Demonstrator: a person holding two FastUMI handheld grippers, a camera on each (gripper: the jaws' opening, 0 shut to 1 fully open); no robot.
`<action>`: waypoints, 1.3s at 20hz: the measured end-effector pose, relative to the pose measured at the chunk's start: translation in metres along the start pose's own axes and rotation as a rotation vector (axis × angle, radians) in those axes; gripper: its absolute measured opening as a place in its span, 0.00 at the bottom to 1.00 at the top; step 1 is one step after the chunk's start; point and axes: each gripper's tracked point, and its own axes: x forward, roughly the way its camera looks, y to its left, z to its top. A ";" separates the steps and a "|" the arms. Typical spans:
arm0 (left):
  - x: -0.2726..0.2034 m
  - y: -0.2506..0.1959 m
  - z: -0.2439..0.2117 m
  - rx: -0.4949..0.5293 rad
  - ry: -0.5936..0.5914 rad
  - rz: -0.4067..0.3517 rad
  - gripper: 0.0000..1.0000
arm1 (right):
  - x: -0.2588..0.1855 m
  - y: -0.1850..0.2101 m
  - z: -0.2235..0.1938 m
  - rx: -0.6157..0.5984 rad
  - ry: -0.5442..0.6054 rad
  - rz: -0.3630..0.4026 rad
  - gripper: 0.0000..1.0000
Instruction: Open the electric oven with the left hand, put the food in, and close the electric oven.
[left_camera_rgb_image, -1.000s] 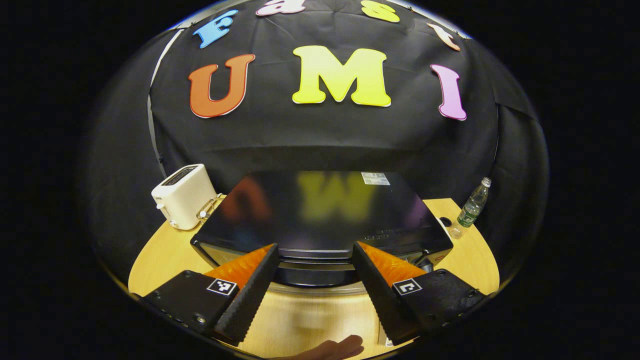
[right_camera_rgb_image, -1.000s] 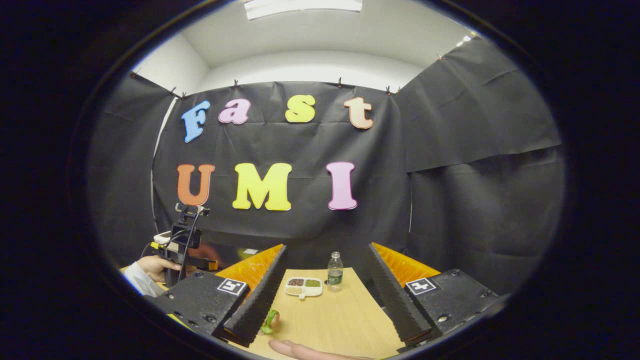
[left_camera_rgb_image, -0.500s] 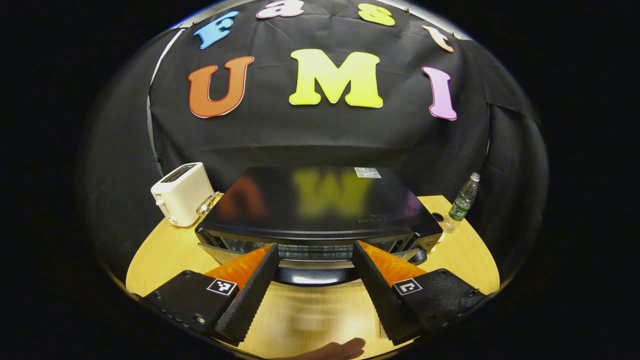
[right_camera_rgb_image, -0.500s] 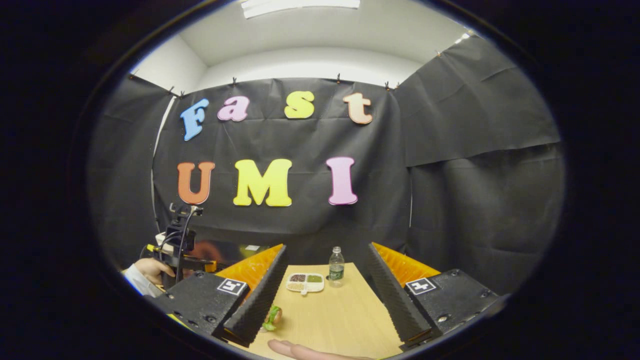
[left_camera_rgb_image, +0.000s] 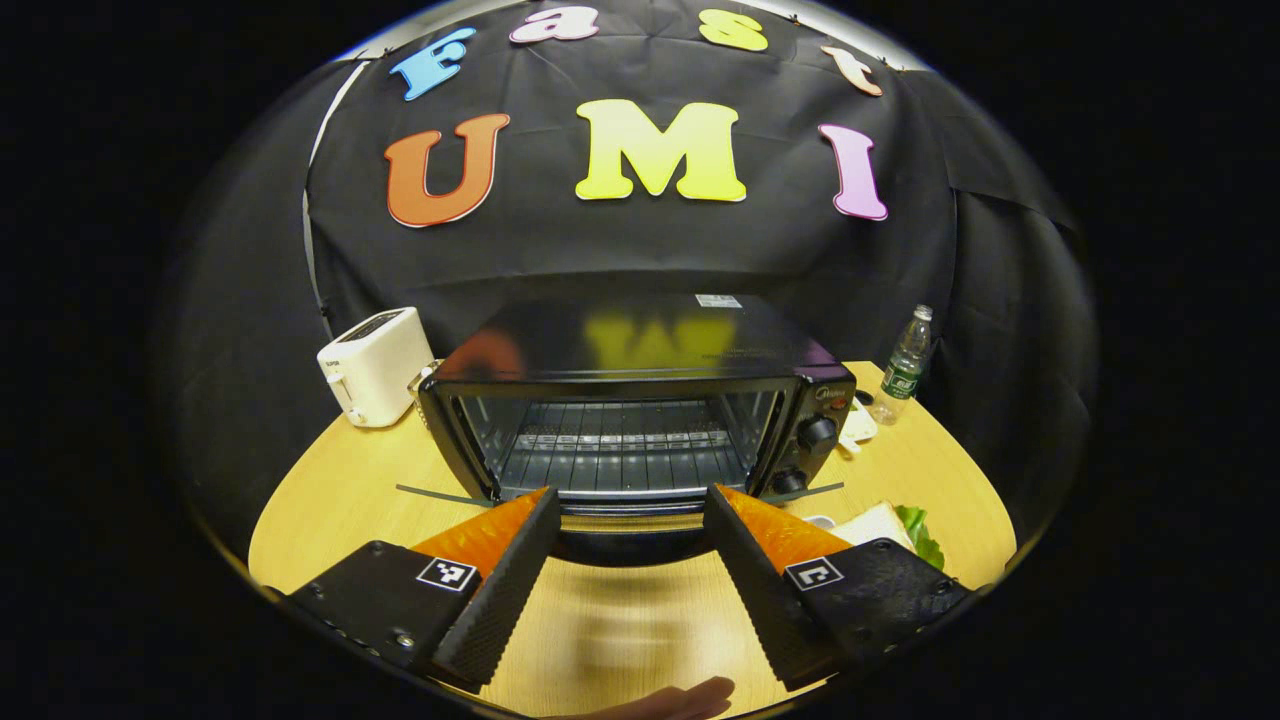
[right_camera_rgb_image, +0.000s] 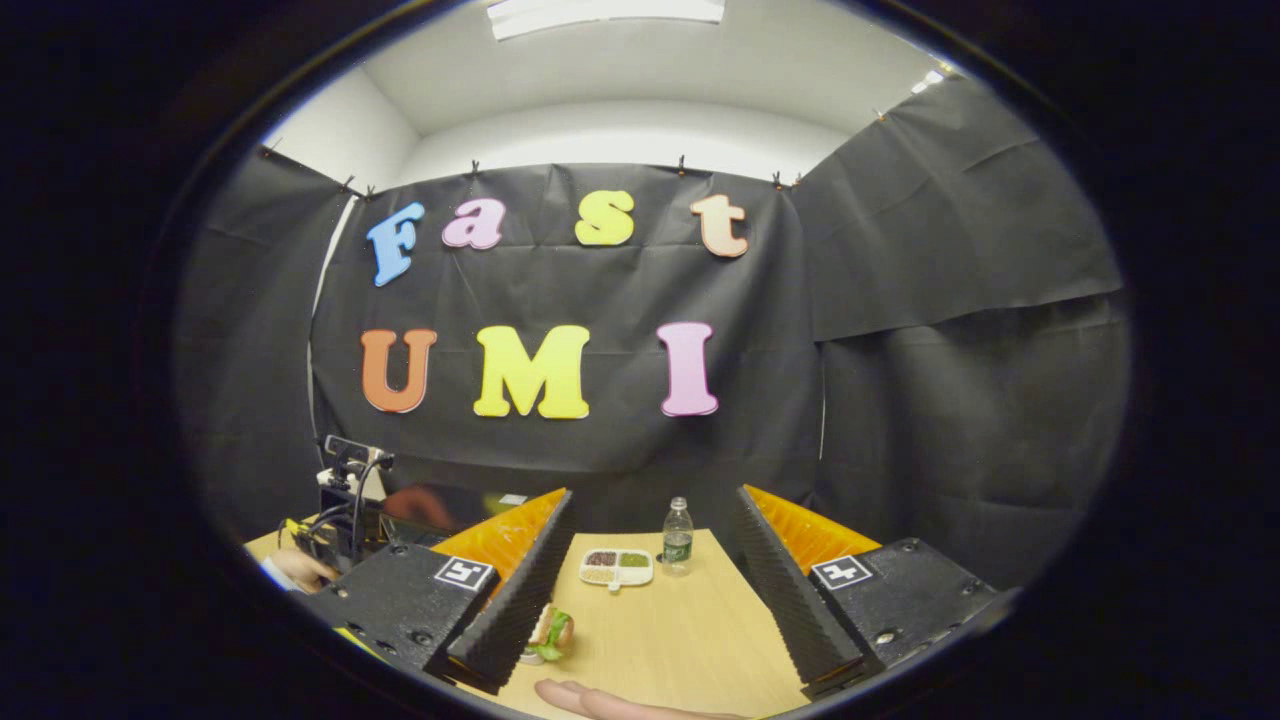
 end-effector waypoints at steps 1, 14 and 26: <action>-0.004 0.000 -0.008 -0.011 0.003 0.000 0.96 | -0.002 0.001 0.001 0.000 -0.004 0.002 1.00; -0.020 -0.002 -0.070 -0.016 -0.063 0.004 0.96 | -0.017 0.005 0.000 -0.007 -0.002 0.006 1.00; -0.007 0.004 -0.141 -0.037 0.055 0.002 0.95 | -0.011 0.009 -0.017 -0.013 0.039 0.007 0.92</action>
